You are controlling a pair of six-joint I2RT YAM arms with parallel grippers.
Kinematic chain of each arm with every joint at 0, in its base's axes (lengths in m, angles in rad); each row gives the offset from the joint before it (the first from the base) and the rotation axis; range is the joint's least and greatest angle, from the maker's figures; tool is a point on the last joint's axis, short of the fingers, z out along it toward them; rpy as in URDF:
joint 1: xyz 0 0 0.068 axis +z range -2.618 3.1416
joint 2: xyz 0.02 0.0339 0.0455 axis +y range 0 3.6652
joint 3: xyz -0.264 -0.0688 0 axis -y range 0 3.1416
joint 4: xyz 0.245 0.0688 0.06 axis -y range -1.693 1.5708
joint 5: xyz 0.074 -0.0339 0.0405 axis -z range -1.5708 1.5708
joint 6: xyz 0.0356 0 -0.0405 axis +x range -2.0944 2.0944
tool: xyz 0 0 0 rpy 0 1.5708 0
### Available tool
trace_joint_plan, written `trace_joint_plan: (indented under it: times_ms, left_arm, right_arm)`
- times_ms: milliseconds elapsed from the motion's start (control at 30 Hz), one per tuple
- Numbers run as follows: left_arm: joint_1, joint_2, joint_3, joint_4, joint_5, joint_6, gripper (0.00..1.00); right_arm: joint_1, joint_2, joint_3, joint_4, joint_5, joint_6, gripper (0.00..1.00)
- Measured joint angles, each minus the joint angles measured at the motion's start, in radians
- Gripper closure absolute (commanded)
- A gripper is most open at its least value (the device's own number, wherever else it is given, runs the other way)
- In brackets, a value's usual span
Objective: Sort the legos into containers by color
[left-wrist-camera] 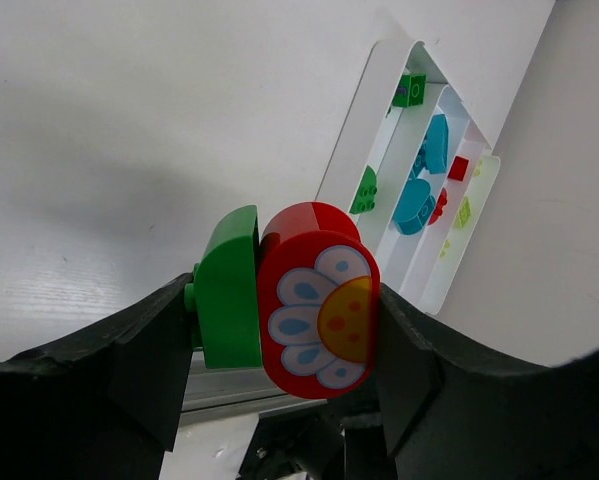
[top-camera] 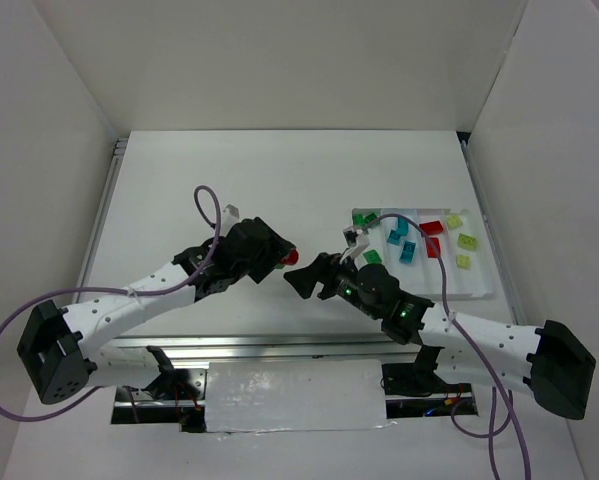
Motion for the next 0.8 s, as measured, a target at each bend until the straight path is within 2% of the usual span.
trace_joint_plan:
  times_ms: [133, 333, 433, 467, 567, 600, 633, 733, 767, 800]
  left_arm:
    - [-0.011, 0.010, 0.000, 0.013, 0.018, -0.023, 1.00]
    - [-0.021, 0.006, -0.019, 0.064, 0.051, -0.032, 1.00]
    - [-0.021, 0.000, -0.023, 0.077, 0.056, -0.034, 1.00]
    - [-0.022, -0.003, -0.026, 0.083, 0.060, -0.035, 1.00]
    - [-0.024, -0.010, -0.037, 0.106, 0.067, -0.050, 1.00]
    - [-0.022, -0.013, -0.041, 0.114, 0.063, -0.050, 1.00]
    - [-0.021, -0.015, -0.043, 0.119, 0.060, -0.050, 1.00]
    - [-0.015, -0.021, -0.048, 0.129, 0.049, -0.039, 0.72]
    - [-0.015, -0.023, -0.049, 0.134, 0.046, -0.026, 0.33]
    - [-0.015, -0.026, -0.050, 0.138, 0.044, -0.018, 0.09]
  right_arm:
    - [0.058, 0.009, 0.001, 0.068, 0.118, -0.018, 0.19]
    - [0.067, 0.087, 0.043, 0.088, 0.253, -0.029, 0.21]
    - [0.071, 0.122, 0.051, 0.097, 0.288, -0.032, 0.29]
    - [0.071, 0.129, 0.052, 0.102, 0.299, -0.035, 0.34]
    - [0.078, 0.151, 0.063, 0.133, 0.316, -0.041, 0.88]
    - [0.079, 0.159, 0.069, 0.142, 0.322, -0.043, 0.89]
    - [0.079, 0.170, 0.076, 0.146, 0.325, -0.050, 0.98]
    - [0.079, 0.192, 0.082, 0.173, 0.327, -0.061, 1.00]
    - [0.079, 0.192, 0.081, 0.184, 0.325, -0.068, 1.00]
    - [0.079, 0.192, 0.076, 0.199, 0.319, -0.075, 1.00]
